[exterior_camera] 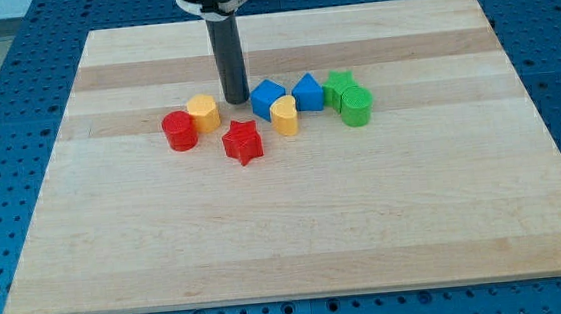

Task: Move blue cube and red star towards down

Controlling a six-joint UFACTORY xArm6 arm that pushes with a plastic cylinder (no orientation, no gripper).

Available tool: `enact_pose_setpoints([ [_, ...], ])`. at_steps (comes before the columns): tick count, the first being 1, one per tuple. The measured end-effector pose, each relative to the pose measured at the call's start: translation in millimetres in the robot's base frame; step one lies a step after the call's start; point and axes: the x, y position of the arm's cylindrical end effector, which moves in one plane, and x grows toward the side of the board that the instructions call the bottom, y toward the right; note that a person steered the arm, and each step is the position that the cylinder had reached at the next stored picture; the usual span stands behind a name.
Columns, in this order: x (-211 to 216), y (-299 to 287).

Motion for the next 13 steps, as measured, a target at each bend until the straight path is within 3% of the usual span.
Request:
enact_pose_setpoints([
  [5, 20, 6],
  [7, -13, -9],
  [9, -33, 31],
  [13, -2, 21],
])
